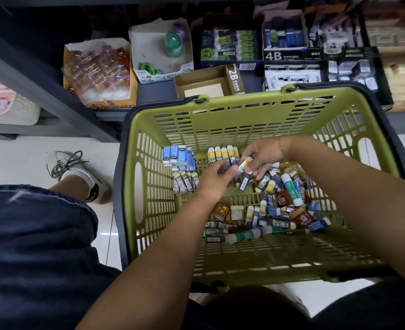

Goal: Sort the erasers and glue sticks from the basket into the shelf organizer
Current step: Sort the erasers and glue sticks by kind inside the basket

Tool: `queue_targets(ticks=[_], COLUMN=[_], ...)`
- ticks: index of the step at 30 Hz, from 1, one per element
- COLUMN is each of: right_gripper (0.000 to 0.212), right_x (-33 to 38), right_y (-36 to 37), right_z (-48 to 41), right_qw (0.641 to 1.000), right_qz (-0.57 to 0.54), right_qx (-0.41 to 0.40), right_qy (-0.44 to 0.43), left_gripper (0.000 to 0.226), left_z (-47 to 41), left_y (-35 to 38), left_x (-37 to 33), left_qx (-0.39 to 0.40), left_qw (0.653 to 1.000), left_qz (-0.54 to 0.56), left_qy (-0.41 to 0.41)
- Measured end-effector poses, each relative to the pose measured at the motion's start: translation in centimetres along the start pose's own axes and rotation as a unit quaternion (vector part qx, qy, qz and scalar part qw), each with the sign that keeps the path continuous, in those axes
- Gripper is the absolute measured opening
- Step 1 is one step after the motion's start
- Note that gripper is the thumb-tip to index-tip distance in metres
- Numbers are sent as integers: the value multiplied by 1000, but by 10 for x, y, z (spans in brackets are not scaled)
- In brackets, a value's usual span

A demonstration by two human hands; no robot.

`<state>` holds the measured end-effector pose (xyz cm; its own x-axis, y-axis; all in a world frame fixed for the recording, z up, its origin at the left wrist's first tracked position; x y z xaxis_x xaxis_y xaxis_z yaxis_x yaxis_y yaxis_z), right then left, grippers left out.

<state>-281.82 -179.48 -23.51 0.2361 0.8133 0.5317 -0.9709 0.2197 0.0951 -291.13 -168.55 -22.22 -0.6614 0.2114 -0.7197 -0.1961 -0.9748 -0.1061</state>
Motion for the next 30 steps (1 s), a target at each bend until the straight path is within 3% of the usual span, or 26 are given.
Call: queue_targets(ticks=[4,10,18,25,28,30], right_gripper=[16,21,12,18,14,21], right_x=[4,-14,-34,-38,-32,-27], right_y=[6,-35,-29,-24,-21,-17], right_z=[-1,6,-17,-22,-20,-21], right_qw=[999,974,892,882,906,925], right_qz=[-11,-128,-232,-233,-172,-100], right_qx=[15,-175,-383,-406,-385,-365], right_qy=[-26,-61,-63,-63,-43,-42], left_gripper=[30,24,25,27,40,46], left_z=[-16,-24,-33,-40,-41,-41], left_y=[-2,-22,-28,-32,-30,-28], left_x=[-5,21,35,27,22,19], left_qx=[-24,-148,-256,-269,-255,-248], left_qw=[998,973,950,956,964,967], left_qz=[56,174,170,95,28,10], left_qy=[10,-36,-62,-68,-72,-58])
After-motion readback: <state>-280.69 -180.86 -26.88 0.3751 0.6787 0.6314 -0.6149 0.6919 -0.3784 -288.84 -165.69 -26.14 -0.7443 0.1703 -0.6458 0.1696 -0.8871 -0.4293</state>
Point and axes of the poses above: each hand's wrist, its own z-axis away from the middle knuckle, its own y-axis out of the palm, x = y × z, the point moved 8 cm from there along -z, towards the middle knuckle, and after that the axes turned 13 degrees about x, right-handed, at the moved point
